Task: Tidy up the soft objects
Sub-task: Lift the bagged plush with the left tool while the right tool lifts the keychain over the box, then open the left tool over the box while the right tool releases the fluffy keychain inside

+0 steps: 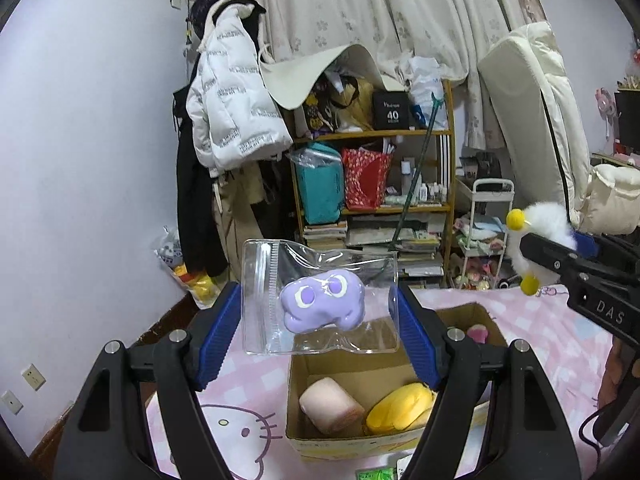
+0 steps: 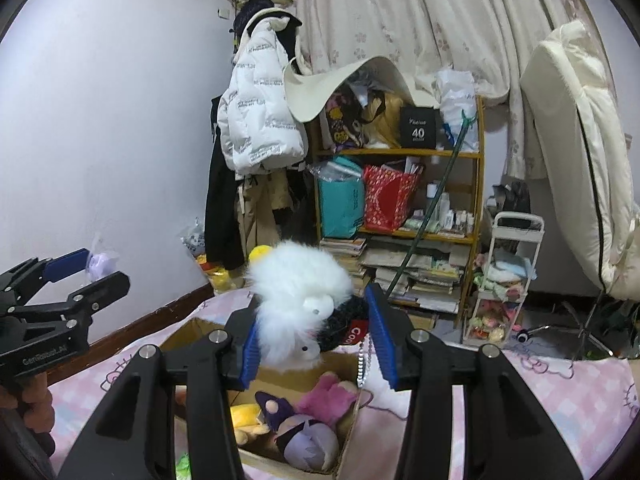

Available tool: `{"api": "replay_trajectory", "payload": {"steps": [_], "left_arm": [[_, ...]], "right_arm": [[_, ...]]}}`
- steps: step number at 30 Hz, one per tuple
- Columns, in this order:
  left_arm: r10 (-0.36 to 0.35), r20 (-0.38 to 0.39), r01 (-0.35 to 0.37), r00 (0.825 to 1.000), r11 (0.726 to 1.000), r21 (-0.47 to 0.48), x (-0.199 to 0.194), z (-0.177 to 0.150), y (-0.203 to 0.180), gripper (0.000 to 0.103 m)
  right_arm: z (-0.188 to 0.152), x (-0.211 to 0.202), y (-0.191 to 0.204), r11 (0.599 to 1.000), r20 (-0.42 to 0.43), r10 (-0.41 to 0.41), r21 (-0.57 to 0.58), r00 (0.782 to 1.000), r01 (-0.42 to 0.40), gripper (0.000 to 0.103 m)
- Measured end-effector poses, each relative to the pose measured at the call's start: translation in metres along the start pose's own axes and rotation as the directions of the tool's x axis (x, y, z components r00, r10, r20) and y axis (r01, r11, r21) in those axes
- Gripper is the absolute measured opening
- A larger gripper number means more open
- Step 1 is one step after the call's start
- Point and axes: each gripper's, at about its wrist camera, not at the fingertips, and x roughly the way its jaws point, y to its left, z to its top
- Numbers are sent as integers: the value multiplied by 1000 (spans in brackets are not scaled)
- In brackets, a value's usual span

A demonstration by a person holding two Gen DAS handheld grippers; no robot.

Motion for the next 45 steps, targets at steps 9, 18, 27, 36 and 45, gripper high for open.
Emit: {"api": "replay_trajectory", "payload": {"steps": [9, 18, 27, 36, 45], "left_arm": [[-17, -86, 15, 996, 1000, -18, 31, -22, -1, 74], [-21, -163, 24, 986, 1000, 19, 56, -44, -6, 74], [-27, -191, 25, 981, 1000, -16, 57, -50, 1, 75], [-19, -256, 19, 966, 1000, -1, 63, -58, -3, 75], [-28, -236, 27, 971, 1000, -7, 52, -57, -4, 86]], "right_arm": [[-28, 30, 2, 1000, -93, 22, -15, 995, -24, 50], [-46, 50, 6, 999, -162, 39, -20, 986, -43, 50], [-52, 58, 2, 998, -204, 68, 3, 977, -69, 52], [-53, 56, -2, 998, -205, 67, 14, 977, -65, 61], [-52, 50, -4, 997, -203, 77, 43, 976, -70, 67]]}}
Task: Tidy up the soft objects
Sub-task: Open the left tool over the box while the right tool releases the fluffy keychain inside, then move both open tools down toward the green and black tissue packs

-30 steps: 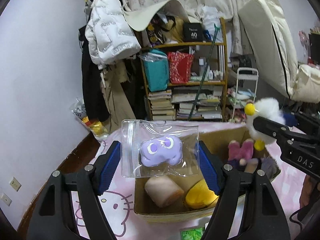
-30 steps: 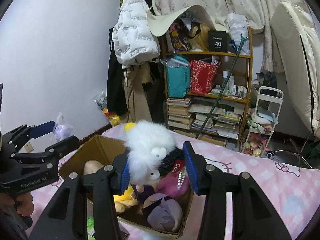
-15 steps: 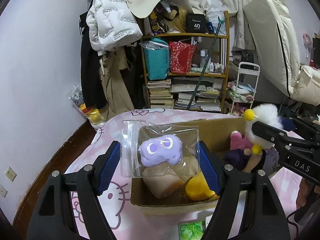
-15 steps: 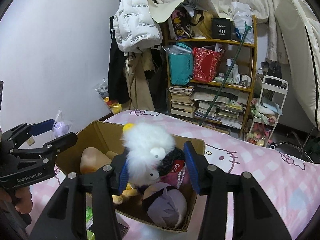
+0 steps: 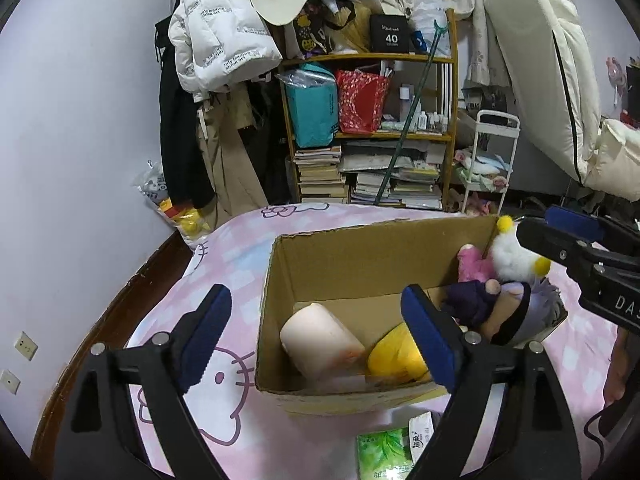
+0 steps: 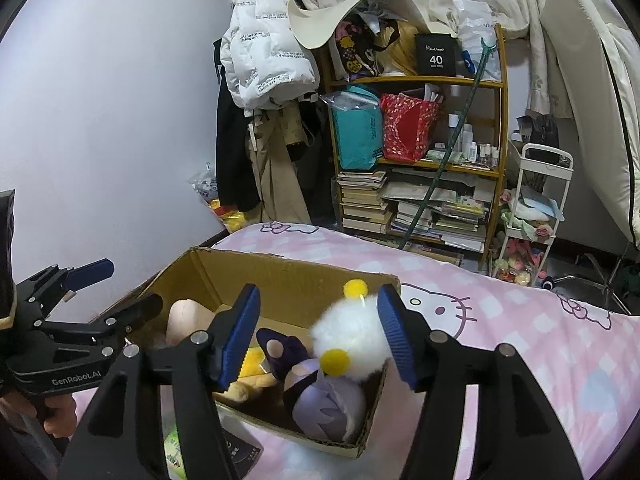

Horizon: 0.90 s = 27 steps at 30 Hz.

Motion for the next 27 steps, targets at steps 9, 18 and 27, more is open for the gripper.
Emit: {"api": "replay_trajectory", "payload": {"steps": [9, 18, 27], "left_arm": [[-27, -10, 27, 1000, 999, -39, -21, 3, 9, 97], [16, 1, -16, 1000, 1000, -21, -62, -6, 16, 102], [34, -54, -35, 998, 999, -13, -79, -24, 17, 102]], "right_arm": [[-1, -19, 8, 1000, 27, 0, 20, 1000, -1, 92], [-3, -42, 6, 998, 48, -3, 69, 999, -1, 101], [-7, -58, 10, 996, 37, 10, 93, 999, -14, 102]]}}
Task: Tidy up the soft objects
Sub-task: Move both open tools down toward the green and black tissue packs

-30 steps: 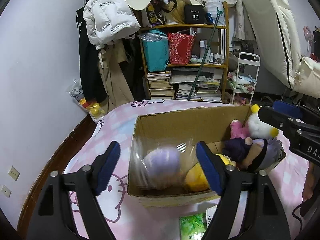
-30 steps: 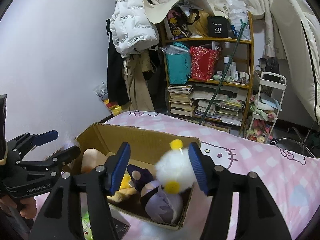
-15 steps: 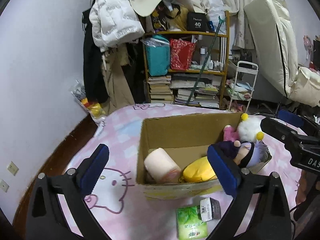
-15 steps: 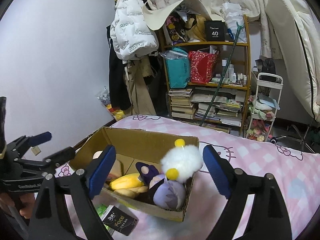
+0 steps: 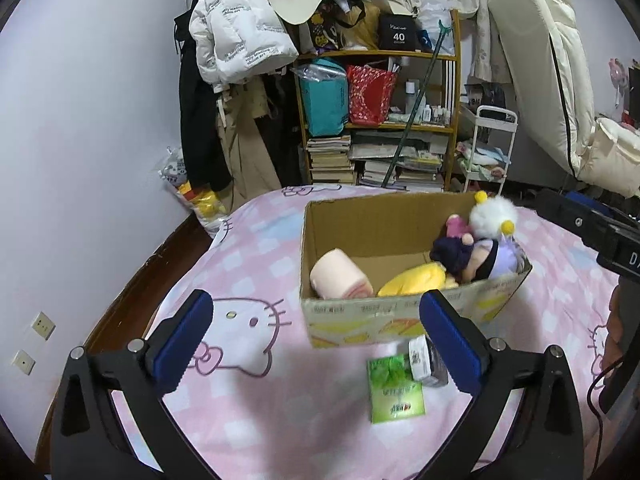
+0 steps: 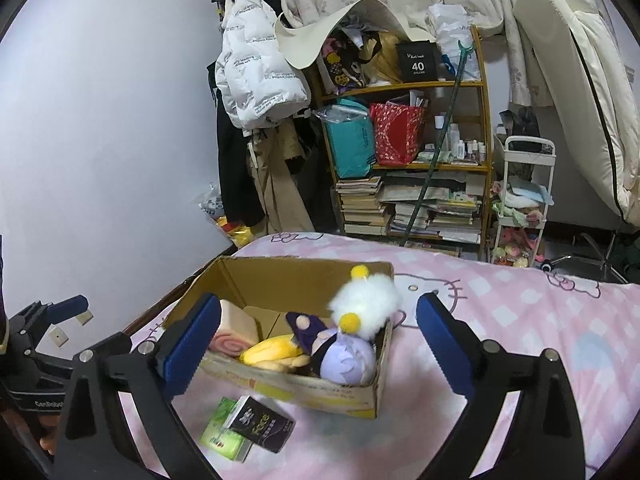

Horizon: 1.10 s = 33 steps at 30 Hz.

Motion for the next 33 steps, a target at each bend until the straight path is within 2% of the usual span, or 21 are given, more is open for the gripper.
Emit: {"api": "replay_trajectory", "payload": {"steps": [13, 24, 33], "left_arm": [[-20, -73, 21, 997, 1000, 11, -12, -21, -2, 102], [-41, -121, 40, 992, 999, -12, -6, -29, -2, 102], [-33, -151, 35, 988, 999, 12, 9, -37, -9, 102]], "right_arm": [[-23, -6, 24, 998, -70, 53, -26, 996, -55, 102], [-43, 6, 28, 999, -153, 35, -16, 988, -38, 102], [-50, 16, 22, 1000, -195, 11, -13, 981, -13, 102]]}}
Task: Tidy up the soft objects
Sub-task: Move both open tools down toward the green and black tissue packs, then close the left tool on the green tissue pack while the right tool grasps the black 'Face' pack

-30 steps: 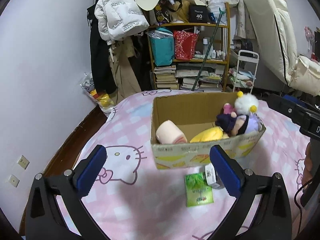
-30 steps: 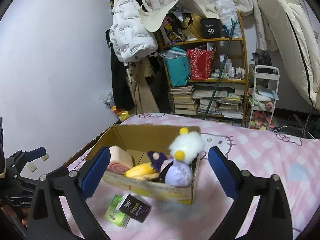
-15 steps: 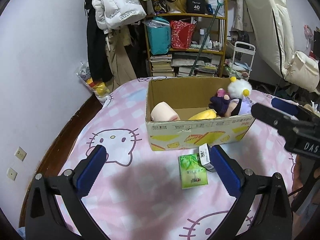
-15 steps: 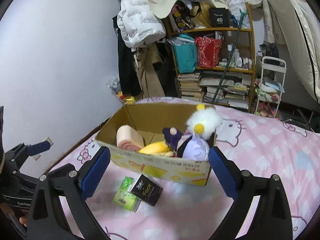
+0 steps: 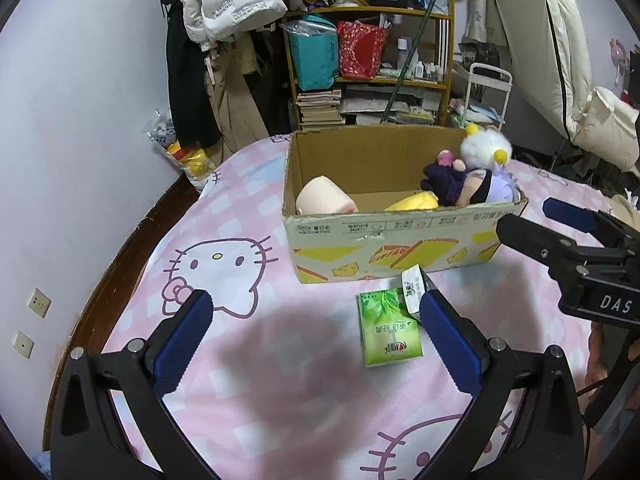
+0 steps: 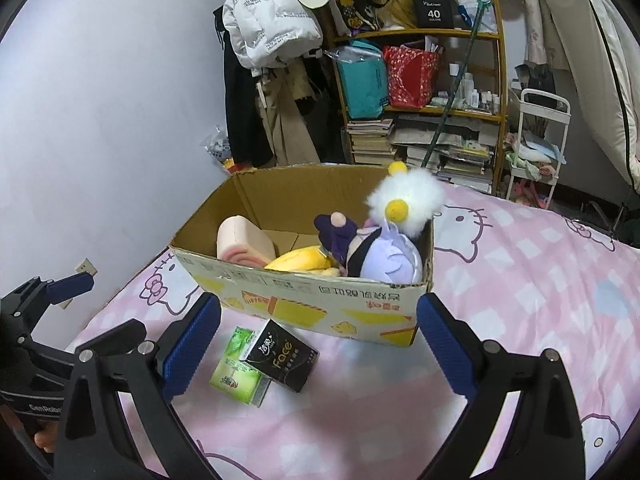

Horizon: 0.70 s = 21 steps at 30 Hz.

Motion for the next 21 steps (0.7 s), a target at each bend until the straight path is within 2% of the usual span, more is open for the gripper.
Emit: {"api": "replay_trajectory", "payload": {"steps": [6, 13, 21], "left_arm": [[-52, -37, 51, 998, 999, -12, 11, -1, -1, 102], [-63, -61, 63, 996, 998, -11, 21, -4, -3, 102], [-72, -81, 71, 994, 997, -14, 36, -5, -3, 102]], "right_arm": [[-4, 7, 1, 1000, -21, 0, -7, 1000, 0, 102], [-8, 17, 7, 1000, -48, 5, -18, 999, -6, 103], [-13, 28, 5, 999, -86, -33, -8, 996, 32, 102]]}}
